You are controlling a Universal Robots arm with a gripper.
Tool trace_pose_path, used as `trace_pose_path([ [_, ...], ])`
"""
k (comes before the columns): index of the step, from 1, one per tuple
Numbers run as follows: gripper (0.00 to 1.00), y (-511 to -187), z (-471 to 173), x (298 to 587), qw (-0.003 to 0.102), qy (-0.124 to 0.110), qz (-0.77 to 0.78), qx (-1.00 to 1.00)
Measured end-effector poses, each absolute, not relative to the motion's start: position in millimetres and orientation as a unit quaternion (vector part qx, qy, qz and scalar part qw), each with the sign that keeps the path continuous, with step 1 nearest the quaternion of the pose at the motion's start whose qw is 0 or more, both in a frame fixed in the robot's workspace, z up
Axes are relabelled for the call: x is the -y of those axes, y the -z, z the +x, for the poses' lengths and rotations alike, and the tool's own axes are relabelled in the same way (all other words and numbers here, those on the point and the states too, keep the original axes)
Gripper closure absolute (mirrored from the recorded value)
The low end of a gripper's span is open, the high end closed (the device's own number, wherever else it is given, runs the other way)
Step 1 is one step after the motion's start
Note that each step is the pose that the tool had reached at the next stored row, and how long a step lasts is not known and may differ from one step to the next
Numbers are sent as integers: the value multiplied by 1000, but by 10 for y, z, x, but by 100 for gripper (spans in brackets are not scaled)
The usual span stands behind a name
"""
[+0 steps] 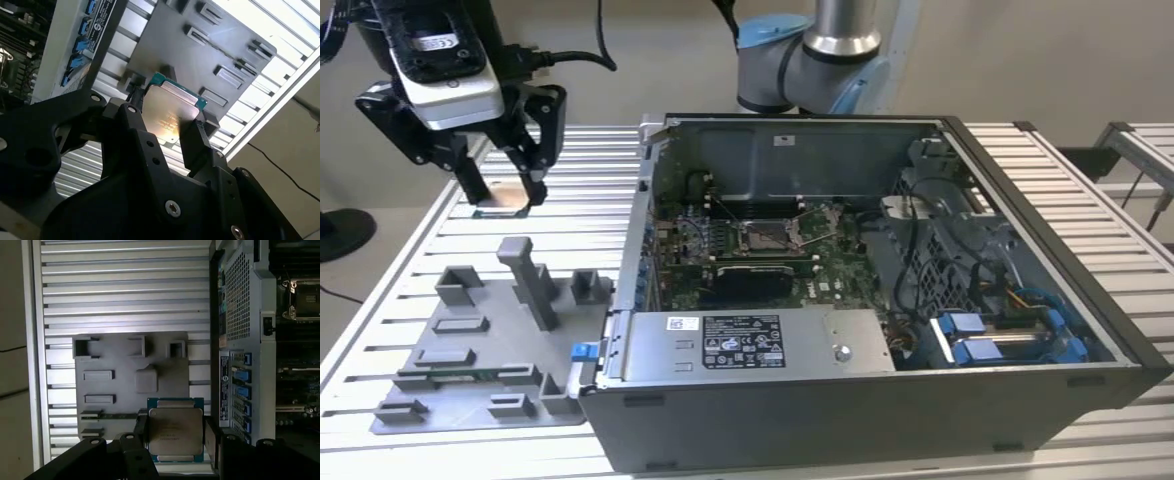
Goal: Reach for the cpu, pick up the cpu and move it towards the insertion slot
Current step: 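Pick up the cpu and move it towards the insertion slot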
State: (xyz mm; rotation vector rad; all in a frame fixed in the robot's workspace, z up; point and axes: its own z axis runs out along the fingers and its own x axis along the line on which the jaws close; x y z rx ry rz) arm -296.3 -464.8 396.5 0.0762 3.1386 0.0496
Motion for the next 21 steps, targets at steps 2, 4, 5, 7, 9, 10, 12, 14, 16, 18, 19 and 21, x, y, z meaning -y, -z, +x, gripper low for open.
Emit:
trace_pose_path([
  [2, 100, -3965, -2926, 4648, 1, -16, 24, -1000],
  [4, 100, -3965, -2886, 4648, 1, -16, 24, -1000],
  [5, 100, -3964, -2868, 4648, 1, -16, 24, -1000],
  [7, 100, -3964, -2832, 4648, 1, -16, 24, -1000],
  [9, 100, -3964, -2796, 4648, 1, -16, 24, -1000],
  [10, 100, -3965, -2777, 4648, 1, -16, 24, -1000],
  [12, 100, -3965, -2740, 4648, 1, -16, 24, -1000],
  [14, 100, -3965, -2703, 4648, 1, -16, 24, -1000],
  [16, 100, -3965, -2665, 4648, 1, -16, 24, -1000],
  [18, 100, -3965, -2629, 4648, 1, -16, 24, -1000],
  [19, 100, -3965, -2610, 4648, 1, -16, 24, -1000],
  [21, 100, -3964, -2572, 4648, 1, -16, 24, -1000],
])
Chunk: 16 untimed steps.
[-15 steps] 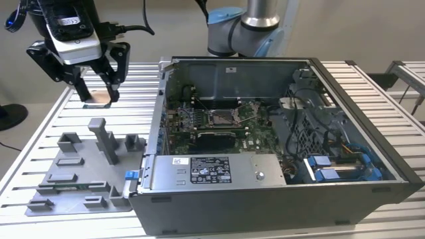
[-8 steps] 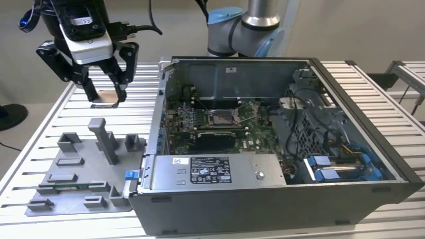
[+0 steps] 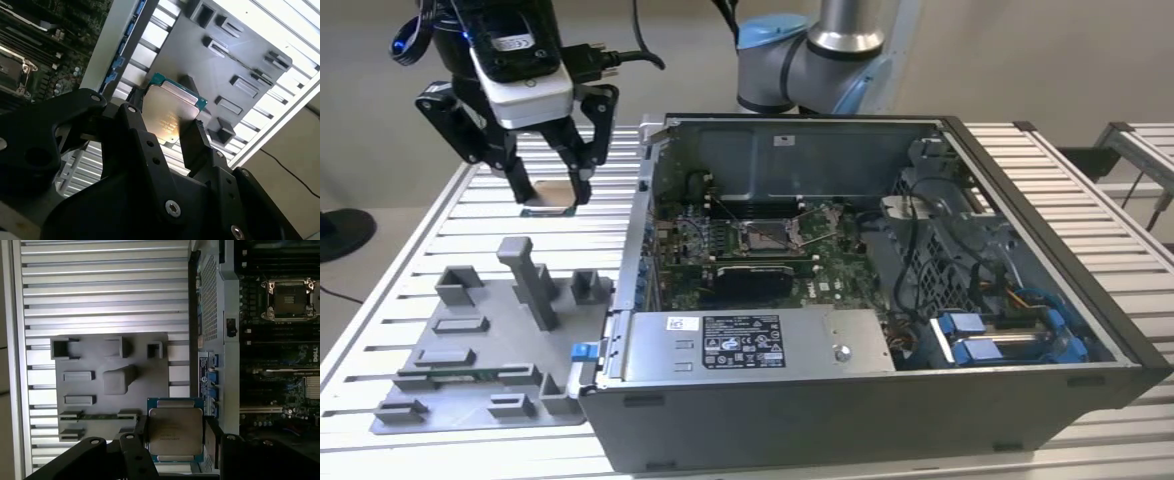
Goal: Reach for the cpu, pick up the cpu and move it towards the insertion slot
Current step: 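Pick up the cpu and move it towards the insertion slot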
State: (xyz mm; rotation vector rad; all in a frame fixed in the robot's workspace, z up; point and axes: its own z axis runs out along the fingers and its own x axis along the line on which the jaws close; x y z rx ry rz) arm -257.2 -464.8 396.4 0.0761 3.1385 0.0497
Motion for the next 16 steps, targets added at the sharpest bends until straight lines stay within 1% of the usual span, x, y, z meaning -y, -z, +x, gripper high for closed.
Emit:
trace_pose_path([
  [16, 100, -3965, -2258, 4648, 1, -16, 24, -1000],
])
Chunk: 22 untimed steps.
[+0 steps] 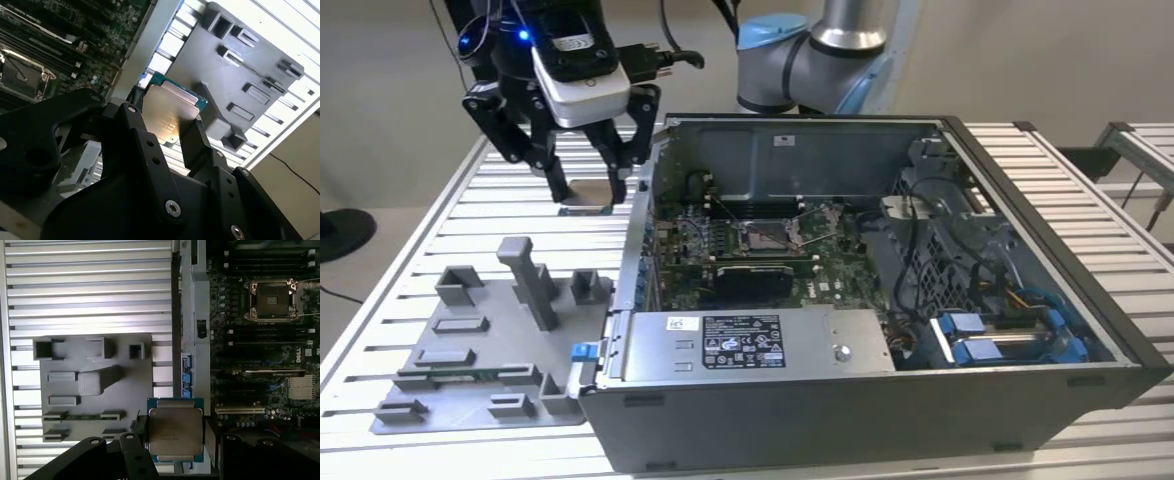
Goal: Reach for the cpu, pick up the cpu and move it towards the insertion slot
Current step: 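Pick up the cpu and move it towards the insertion slot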
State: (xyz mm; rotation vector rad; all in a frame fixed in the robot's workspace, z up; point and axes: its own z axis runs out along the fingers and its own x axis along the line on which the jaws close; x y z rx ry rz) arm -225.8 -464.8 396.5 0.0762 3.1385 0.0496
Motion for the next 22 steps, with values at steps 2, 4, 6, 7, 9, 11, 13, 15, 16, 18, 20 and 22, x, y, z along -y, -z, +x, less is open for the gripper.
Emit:
trace_pose_path([
  [2, 100, -3965, -2218, 4648, 1, -16, 24, -1000],
  [4, 100, -3965, -2178, 4648, 1, -16, 24, -1000],
  [6, 100, -3965, -2143, 4648, 1, -16, 24, -1000],
  [7, 100, -3965, -2124, 4648, 1, -16, 24, -1000],
  [9, 100, -3965, -2087, 4648, 1, -16, 24, -1000],
  [11, 100, -3965, -2053, 4648, 1, -16, 24, -1000],
  [13, 100, -3965, -2023, 4648, 1, -16, 24, -1000],
  [15, 100, -3965, -1994, 4648, 1, -16, 24, -1000],
  [16, 100, -3965, -1983, 4648, 1, -16, 24, -1000],
  [18, 100, -3964, -1960, 4648, 1, -16, 24, -1000],
  [20, 100, -3965, -1947, 4649, 1, -16, 24, -1000],
  [22, 100, -3964, -1947, 4649, 1, -16, 24, -1000],
])
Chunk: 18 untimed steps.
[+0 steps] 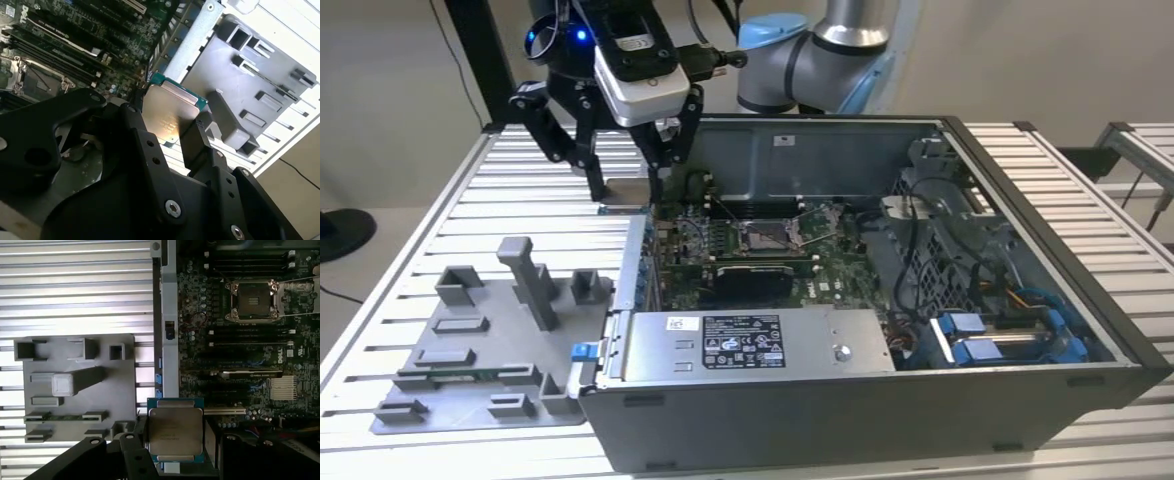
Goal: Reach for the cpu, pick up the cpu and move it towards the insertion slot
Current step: 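Pick up the cpu and move it towards the insertion slot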
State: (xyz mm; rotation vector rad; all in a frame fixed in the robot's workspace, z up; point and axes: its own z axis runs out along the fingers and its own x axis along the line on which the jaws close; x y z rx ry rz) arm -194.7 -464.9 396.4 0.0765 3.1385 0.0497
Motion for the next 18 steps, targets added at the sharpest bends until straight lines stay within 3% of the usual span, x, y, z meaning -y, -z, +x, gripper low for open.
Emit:
trace_pose_path([
  [18, 100, -3964, -1704, 4648, 1, -16, 24, -1000],
])
